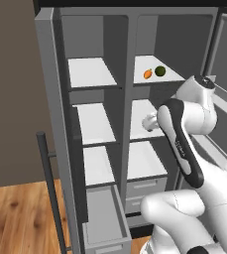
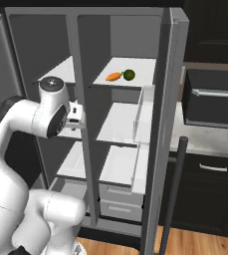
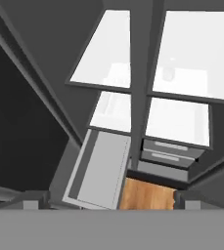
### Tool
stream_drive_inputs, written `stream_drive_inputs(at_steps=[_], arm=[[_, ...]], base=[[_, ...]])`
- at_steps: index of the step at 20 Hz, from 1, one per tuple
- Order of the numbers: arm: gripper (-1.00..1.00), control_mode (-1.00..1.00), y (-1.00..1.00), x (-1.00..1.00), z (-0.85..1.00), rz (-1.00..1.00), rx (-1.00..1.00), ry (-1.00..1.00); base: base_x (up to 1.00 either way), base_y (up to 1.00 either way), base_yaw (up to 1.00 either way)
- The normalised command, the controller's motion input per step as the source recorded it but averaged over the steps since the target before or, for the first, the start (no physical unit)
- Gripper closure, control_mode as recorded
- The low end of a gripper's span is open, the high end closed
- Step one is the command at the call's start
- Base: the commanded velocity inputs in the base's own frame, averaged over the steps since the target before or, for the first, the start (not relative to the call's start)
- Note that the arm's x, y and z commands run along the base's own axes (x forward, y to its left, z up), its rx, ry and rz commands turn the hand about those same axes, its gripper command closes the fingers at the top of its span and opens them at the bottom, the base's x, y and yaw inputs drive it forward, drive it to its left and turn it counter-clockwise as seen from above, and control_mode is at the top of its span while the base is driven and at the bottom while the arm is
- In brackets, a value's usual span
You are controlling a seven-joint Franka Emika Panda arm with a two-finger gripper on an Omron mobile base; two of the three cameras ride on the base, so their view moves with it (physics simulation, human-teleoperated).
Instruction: Take the lime and carrot from the fridge shelf and place them in the freezer drawer to begin freezing them.
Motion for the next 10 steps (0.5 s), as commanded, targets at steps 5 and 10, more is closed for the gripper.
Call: stream_drive_inputs(at_steps=[5, 10], arm=[[-1.00, -1.00, 1.00, 0.00, -0.18, 0.15, 0.01, 0.03], [-1.00, -1.00, 0.97, 0.00, -0.05, 0.12, 0.01, 0.03]], base=[[0.00, 0.00, 0.00], [0.00, 0.00, 0.00]])
